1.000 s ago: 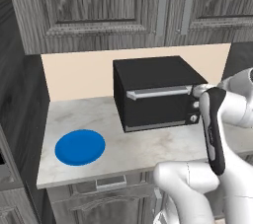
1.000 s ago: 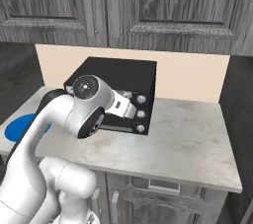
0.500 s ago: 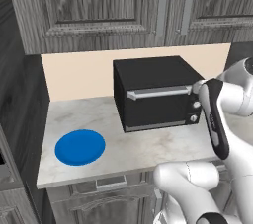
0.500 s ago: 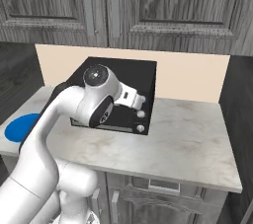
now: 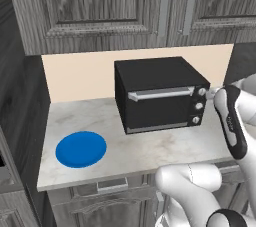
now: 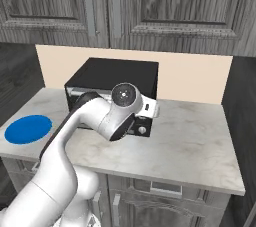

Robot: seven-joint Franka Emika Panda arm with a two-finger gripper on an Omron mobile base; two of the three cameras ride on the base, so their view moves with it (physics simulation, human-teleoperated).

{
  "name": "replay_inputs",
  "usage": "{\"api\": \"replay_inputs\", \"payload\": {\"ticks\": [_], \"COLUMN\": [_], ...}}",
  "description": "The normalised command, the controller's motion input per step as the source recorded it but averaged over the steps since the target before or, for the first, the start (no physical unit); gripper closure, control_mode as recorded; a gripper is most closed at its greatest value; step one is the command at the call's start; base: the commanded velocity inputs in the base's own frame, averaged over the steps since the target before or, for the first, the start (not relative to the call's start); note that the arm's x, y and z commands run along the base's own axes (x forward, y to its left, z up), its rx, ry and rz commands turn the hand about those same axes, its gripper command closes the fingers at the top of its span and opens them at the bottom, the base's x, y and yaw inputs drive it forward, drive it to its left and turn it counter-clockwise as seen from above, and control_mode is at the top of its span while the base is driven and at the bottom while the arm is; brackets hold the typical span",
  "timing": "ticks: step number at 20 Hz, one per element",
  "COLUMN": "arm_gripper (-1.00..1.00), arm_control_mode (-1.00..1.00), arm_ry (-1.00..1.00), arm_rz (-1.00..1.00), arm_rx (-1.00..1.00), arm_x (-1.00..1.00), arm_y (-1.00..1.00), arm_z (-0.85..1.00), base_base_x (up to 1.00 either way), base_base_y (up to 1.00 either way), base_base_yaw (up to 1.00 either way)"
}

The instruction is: Pull the toaster oven rack outwards. Pick up the baguette from the plate and place it on the toaster oven rack. Close the toaster oven door fully and set the temperature to the lowest setting.

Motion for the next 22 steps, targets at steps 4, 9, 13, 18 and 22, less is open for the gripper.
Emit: {"api": "replay_inputs", "payload": {"ticks": [4, 9, 13, 18, 22], "arm_gripper": [-1.00, -1.00, -1.00, -1.00, -1.00], "arm_control_mode": [-1.00, -1.00, -1.00, -1.00, -1.00], "arm_ry": [-0.14, -0.09, -0.10, -0.11, -0.11], "arm_rz": [0.06, 0.02, 0.00, 0.00, 0.00], "arm_rx": [0.00, 0.00, -0.01, -0.02, -0.03], "arm_x": [0.03, 0.00, 0.00, 0.00, 0.00], "arm_y": [-0.16, -0.04, 0.00, 0.00, 0.00], "arm_z": [-0.15, -0.15, -0.14, -0.13, -0.10], "base_base_x": [0.00, 0.00, 0.00, 0.00, 0.00], "base_base_y": [0.00, 0.00, 0.00, 0.00, 0.00], "base_base_yaw": [0.00, 0.00, 0.00, 0.00, 0.00]}}
